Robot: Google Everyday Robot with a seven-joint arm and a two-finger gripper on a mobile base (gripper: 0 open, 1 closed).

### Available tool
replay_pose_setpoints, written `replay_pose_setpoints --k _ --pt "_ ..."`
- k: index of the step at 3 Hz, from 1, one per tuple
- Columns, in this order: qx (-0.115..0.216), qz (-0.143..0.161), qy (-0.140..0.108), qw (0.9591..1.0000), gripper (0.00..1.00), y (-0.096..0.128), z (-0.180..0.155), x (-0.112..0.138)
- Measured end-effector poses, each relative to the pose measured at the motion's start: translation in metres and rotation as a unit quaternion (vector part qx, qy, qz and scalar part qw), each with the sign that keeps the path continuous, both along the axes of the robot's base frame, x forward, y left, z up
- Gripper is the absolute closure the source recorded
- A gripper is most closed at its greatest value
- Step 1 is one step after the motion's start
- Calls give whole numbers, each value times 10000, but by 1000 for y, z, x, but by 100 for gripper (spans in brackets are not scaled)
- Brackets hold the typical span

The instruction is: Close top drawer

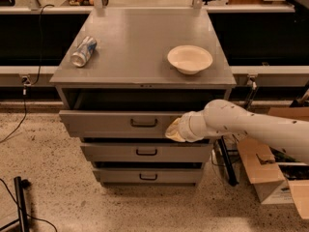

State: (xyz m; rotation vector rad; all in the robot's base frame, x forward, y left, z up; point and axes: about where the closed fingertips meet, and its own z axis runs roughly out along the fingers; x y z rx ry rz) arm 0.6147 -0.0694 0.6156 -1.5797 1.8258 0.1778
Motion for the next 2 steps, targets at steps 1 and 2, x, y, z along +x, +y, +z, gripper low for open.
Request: replay_pose_setpoints --k 1,2 --pt "4 72 -120 9999 100 14 5 16" --pt "-62 213 -248 9994 100 31 9 25"
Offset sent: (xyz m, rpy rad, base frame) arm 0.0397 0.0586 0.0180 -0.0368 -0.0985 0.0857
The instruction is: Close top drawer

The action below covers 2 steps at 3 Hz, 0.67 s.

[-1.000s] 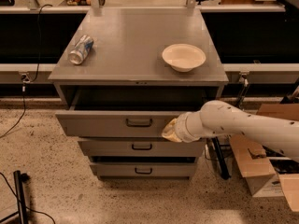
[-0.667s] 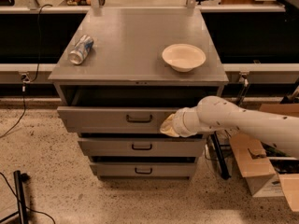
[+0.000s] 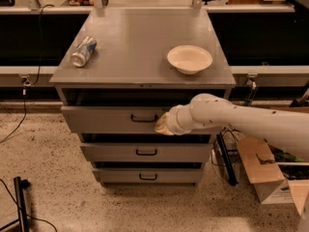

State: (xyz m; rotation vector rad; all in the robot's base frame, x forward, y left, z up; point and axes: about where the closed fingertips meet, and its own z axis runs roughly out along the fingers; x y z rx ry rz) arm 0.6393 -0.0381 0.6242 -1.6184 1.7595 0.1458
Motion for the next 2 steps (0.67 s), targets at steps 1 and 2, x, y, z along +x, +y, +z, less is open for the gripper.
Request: replay_pose_setpoints --k 1,2 --pt "-128 103 -47 9999 100 8 -3 -1" --pt "-314 287 -85 9991 100 7 -8 -24"
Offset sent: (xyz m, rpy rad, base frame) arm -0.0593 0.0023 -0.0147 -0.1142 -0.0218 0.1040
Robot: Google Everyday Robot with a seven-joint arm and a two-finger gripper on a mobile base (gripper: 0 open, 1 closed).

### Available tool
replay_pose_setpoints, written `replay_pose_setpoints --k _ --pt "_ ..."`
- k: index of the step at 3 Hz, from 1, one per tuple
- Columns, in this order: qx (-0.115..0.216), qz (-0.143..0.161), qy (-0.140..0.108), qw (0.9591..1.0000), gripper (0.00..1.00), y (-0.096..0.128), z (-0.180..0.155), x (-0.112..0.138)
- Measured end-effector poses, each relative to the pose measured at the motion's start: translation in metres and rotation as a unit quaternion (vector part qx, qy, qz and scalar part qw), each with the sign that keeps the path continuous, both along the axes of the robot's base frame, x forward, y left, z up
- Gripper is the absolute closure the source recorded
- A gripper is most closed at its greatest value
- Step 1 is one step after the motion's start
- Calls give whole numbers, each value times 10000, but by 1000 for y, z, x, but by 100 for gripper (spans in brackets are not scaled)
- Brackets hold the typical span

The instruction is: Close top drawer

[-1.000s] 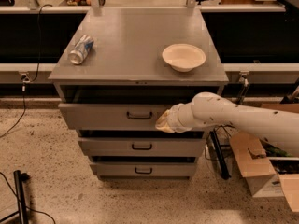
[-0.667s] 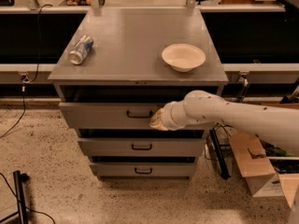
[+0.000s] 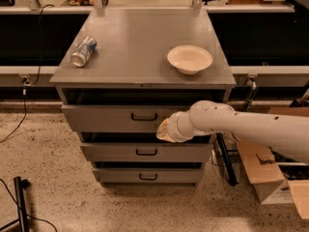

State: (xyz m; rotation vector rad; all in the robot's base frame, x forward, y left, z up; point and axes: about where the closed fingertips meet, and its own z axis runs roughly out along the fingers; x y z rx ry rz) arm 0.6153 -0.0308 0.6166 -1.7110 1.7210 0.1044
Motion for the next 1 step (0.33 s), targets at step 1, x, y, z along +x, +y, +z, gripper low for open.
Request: replay_pose_setpoints --k 1 --pt "31 127 216 9997 100 -13 -16 -41"
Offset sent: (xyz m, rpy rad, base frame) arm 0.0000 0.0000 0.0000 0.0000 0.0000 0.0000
